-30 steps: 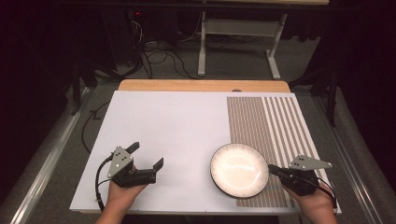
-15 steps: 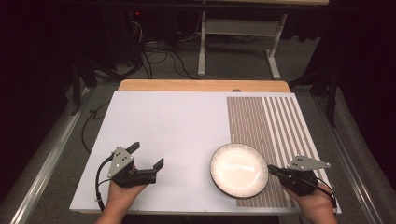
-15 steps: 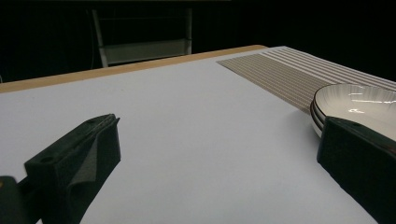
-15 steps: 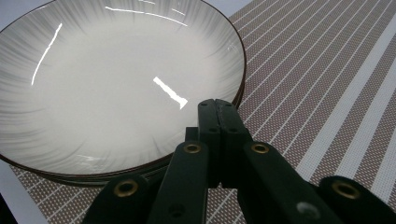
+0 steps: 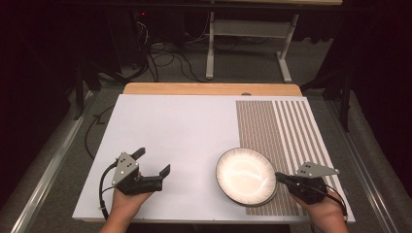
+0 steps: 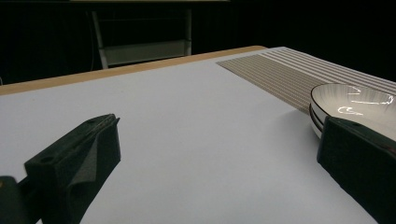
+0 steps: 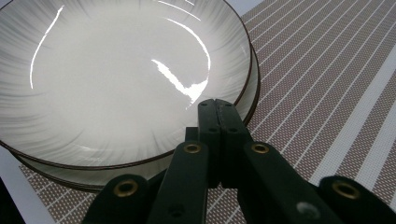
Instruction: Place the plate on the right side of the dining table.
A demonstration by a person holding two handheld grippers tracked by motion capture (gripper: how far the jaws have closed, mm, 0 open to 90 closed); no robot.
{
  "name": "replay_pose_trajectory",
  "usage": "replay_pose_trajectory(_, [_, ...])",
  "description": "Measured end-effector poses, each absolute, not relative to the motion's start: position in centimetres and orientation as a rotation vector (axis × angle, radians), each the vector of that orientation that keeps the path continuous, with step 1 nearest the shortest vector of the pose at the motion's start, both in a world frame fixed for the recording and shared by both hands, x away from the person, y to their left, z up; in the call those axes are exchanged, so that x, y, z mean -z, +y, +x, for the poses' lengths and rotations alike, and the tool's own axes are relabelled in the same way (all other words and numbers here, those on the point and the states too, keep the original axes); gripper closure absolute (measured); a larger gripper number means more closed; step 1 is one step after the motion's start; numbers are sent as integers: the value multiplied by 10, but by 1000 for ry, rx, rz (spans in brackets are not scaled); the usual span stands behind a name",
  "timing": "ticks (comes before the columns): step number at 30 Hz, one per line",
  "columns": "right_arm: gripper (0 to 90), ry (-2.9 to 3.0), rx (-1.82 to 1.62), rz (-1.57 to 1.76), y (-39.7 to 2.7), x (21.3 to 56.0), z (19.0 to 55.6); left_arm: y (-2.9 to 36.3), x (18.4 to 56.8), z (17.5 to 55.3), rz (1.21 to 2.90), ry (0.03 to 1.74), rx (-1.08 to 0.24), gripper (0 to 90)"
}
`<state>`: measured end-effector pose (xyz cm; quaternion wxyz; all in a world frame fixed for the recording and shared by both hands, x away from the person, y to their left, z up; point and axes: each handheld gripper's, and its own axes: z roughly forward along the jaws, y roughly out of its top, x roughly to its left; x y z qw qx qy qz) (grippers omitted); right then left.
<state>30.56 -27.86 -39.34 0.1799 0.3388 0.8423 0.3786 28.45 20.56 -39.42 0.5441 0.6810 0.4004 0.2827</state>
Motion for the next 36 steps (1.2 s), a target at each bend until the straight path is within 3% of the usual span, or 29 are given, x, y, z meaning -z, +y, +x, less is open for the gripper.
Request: replay_pose_trajectory(36, [900, 2474, -1071, 877, -242, 402, 308, 201, 391, 285, 1612, 936, -632, 1])
